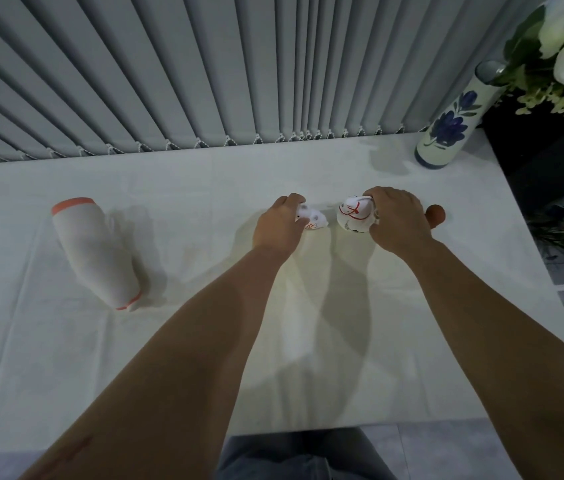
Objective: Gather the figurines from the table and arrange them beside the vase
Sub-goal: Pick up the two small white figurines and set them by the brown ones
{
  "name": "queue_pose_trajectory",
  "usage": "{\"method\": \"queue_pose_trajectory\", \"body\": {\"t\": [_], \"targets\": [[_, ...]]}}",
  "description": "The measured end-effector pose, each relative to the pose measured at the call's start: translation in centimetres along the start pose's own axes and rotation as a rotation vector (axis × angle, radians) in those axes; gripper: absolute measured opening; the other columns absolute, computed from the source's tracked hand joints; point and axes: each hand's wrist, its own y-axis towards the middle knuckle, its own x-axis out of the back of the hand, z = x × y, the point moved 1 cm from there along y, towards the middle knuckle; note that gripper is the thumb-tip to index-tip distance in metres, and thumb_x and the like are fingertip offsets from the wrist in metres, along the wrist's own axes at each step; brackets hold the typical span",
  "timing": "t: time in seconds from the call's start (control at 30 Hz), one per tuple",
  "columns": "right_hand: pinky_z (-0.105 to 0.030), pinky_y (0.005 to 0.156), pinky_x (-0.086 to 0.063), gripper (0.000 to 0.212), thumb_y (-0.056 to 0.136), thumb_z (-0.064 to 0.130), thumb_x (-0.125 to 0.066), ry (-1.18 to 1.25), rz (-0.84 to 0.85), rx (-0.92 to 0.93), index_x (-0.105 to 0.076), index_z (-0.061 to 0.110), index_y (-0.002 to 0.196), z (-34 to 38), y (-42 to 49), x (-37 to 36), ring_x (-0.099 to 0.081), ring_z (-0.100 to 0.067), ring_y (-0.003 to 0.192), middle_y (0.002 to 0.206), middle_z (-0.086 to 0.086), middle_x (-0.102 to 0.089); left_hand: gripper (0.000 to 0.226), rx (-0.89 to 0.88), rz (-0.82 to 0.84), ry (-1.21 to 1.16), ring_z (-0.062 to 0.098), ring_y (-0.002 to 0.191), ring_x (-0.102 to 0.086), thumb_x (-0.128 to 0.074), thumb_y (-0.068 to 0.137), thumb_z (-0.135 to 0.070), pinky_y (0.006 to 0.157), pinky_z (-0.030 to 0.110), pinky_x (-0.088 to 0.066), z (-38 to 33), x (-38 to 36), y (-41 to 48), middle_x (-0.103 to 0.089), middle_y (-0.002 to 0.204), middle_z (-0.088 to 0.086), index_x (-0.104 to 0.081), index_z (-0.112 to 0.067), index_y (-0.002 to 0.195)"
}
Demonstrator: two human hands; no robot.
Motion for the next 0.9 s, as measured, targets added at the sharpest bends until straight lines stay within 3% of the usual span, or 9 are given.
{"method": "queue_pose_trajectory", "body": {"t": [0.33,0.5,0.63,0.77,0.9], "targets": [[-0.039,0.103,-0.039,0.053,0.072,-0.001,-0.062,0.012,0.02,0.008,-0.054,0.017,0.121,-0.2,0.0,-0.3,-0.055,-0.026,0.107,0.116,-0.004,-0.063,0.037,-0.002,0.037,0.038,0.033,0.103,-0.061,-0.056,0.092,-0.018,0.079,0.037,-0.047,-1.0,-0.5,0.0,-0.057,0.123,0.009,-0.049,-0.017,0.129],[-0.046,0.116,-0.027,0.061,0.071,0.007,-0.066,0.043,-0.004,0.07,-0.048,0.013,0.13,0.3,-0.8,0.0,-0.051,-0.028,0.122,0.128,-0.007,-0.057,0.044,-0.002,0.037,0.033,0.033,0.11,-0.059,-0.059,0.092,-0.02,0.086,0.039,-0.048,-1.2,0.1,-0.7,-0.055,0.129,0.01,-0.046,-0.017,0.133],[-0.046,0.118,-0.021,0.058,0.079,0.019,-0.068,0.066,-0.091,0.136,-0.048,0.008,0.131,1.7,-1.6,0.6,-0.045,-0.028,0.132,0.139,-0.011,-0.052,0.042,0.029,0.004,0.034,0.032,0.111,-0.058,-0.058,0.094,-0.024,0.083,0.037,-0.045,-0.9,0.6,-2.3,-0.055,0.13,0.01,-0.046,-0.014,0.134],[-0.046,0.117,-0.023,0.05,0.082,0.023,-0.061,0.159,-0.185,0.173,-0.052,0.005,0.128,3.8,-2.4,0.6,-0.046,-0.03,0.131,0.138,-0.014,-0.053,0.042,0.089,-0.047,0.034,0.028,0.122,-0.054,-0.052,0.097,-0.03,0.094,0.038,-0.046,0.4,1.4,-4.6,-0.053,0.137,0.007,-0.048,-0.014,0.135],[-0.044,0.116,-0.024,0.047,0.082,0.024,-0.061,0.23,-0.162,0.208,-0.053,0.009,0.126,7.3,-3.2,-0.5,-0.049,-0.028,0.127,0.135,-0.009,-0.056,0.038,0.11,-0.118,0.044,0.025,0.127,-0.05,-0.05,0.098,-0.031,0.101,0.037,-0.043,3.1,3.3,-6.9,-0.056,0.135,0.006,-0.054,-0.014,0.132]]}}
